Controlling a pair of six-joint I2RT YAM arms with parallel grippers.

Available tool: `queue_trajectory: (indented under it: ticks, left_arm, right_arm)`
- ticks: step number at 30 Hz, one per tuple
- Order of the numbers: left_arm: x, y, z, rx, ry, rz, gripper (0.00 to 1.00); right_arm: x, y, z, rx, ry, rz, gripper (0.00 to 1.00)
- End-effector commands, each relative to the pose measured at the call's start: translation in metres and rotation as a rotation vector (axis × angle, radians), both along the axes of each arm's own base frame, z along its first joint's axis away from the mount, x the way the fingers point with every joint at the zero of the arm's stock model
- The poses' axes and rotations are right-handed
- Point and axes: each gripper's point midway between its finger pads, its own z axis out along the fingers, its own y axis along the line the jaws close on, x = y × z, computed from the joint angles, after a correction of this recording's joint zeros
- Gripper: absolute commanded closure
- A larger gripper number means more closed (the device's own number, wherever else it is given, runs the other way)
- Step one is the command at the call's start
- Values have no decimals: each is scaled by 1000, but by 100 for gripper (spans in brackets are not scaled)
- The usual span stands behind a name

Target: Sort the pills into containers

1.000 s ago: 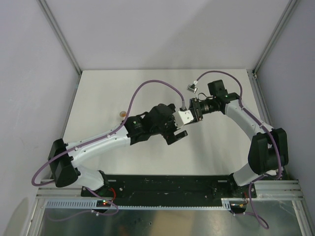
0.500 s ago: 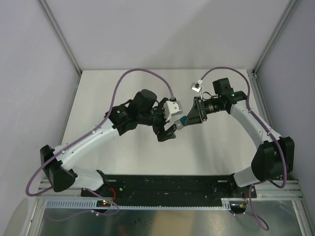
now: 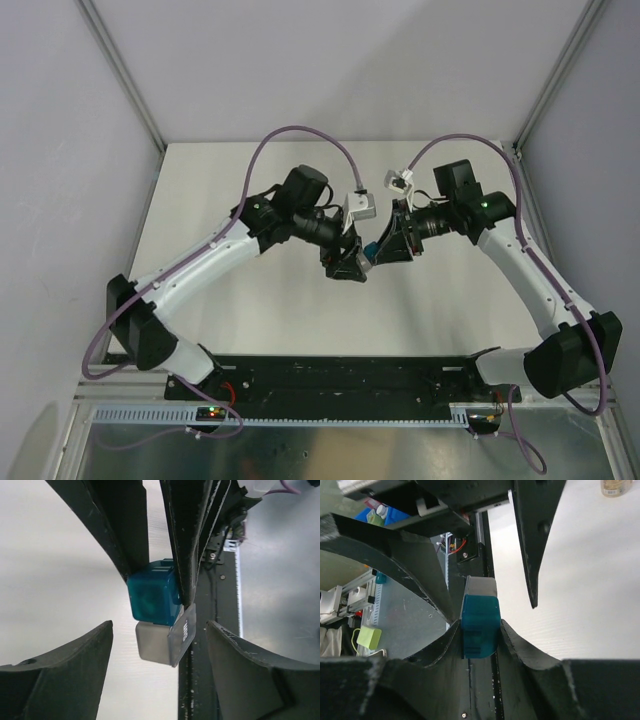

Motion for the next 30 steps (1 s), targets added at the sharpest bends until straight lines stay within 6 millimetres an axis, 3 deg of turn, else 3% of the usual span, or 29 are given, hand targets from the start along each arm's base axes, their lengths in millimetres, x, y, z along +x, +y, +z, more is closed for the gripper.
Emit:
queue_trajectory:
  ticks: [1, 12, 20, 26, 30]
  left_arm:
    - [-14, -7, 16, -55, 86, -70, 25]
    - [-16, -13, 12, -52, 141, -88, 52]
    - [-5, -15, 7, -23, 137, -31, 73]
    - [0, -15, 7, -12, 129, 3, 97]
    - [0, -16, 8, -14, 138, 9, 100]
  right_arm:
    - [0, 1, 21, 28, -82, 0, 100]
    - [2, 0, 19, 16, -77, -14, 100]
    - [5, 2, 16, 6, -64, -33, 100]
    - [7, 2, 13, -4, -59, -42, 100]
    - [6, 3, 10, -14, -67, -41, 100]
